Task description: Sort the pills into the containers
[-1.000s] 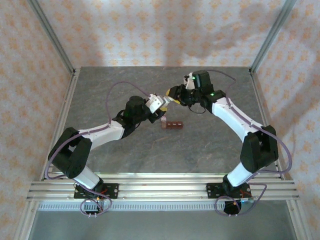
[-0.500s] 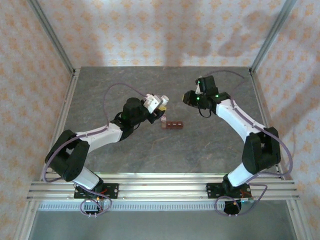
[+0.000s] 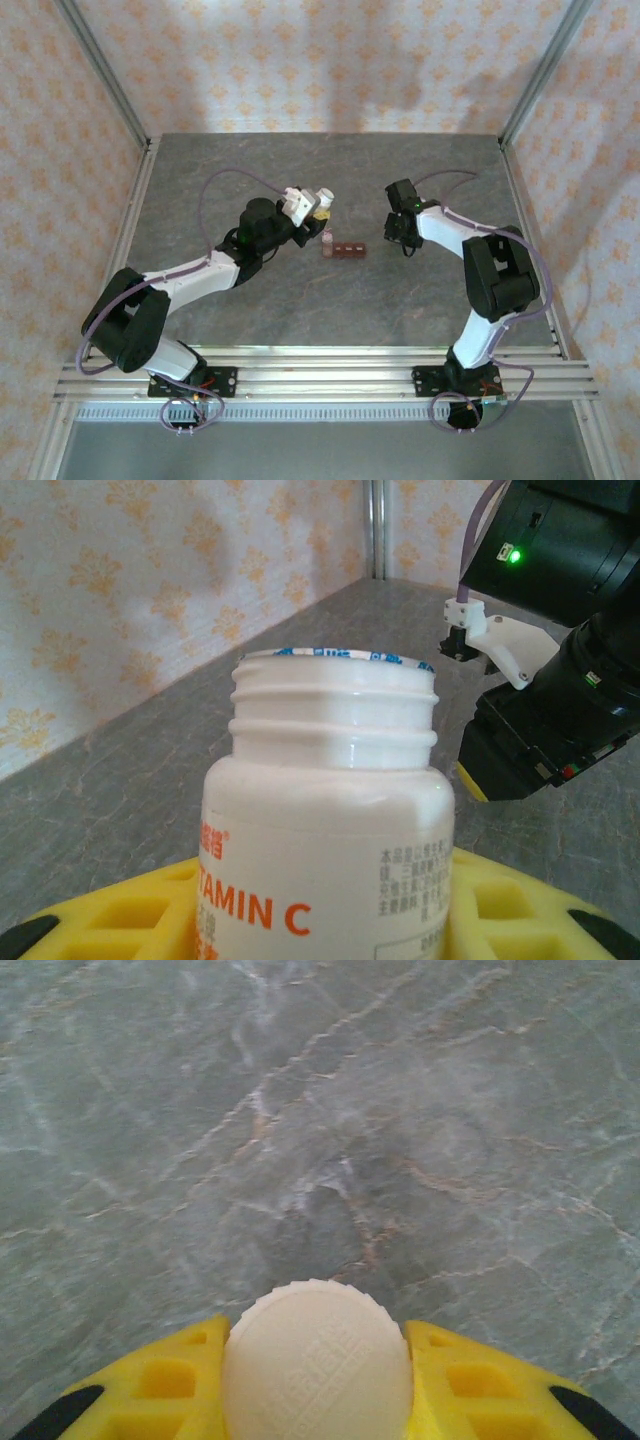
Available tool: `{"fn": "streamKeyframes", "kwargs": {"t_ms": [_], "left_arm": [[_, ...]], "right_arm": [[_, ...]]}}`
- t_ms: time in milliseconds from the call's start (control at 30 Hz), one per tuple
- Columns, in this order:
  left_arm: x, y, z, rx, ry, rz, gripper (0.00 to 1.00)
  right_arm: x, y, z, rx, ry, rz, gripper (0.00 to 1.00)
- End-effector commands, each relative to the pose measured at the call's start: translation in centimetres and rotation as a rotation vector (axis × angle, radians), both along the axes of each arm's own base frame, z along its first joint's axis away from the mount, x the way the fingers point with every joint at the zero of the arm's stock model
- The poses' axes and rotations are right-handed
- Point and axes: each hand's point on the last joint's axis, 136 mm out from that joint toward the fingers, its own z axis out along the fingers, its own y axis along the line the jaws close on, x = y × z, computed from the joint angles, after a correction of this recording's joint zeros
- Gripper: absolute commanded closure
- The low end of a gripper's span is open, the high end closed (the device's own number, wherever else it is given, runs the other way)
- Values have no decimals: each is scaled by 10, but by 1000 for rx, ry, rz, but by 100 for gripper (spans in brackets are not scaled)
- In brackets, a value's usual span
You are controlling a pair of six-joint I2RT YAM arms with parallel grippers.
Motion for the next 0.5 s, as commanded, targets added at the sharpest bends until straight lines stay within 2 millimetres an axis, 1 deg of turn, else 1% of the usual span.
{"fn": "streamKeyframes", "kwargs": {"t_ms": [0, 167, 267, 367, 467], "left_arm": [[-2, 2, 22, -45, -57, 16, 100], [-2, 3, 23, -46, -65, 18, 100], [-3, 3, 22, -49, -61, 15, 100], [-4, 4, 24, -49, -65, 16, 100], [-5, 4, 25, -53, -66, 15, 100]], "right_arm": [[2, -17, -5, -59, -24, -73, 66], [-1, -20, -16, -57, 3, -83, 56], [-3, -19, -18, -46, 5, -83, 48], [-2, -20, -14, -39, -1, -77, 37], [0, -20, -3, -33, -19, -75, 28]]}}
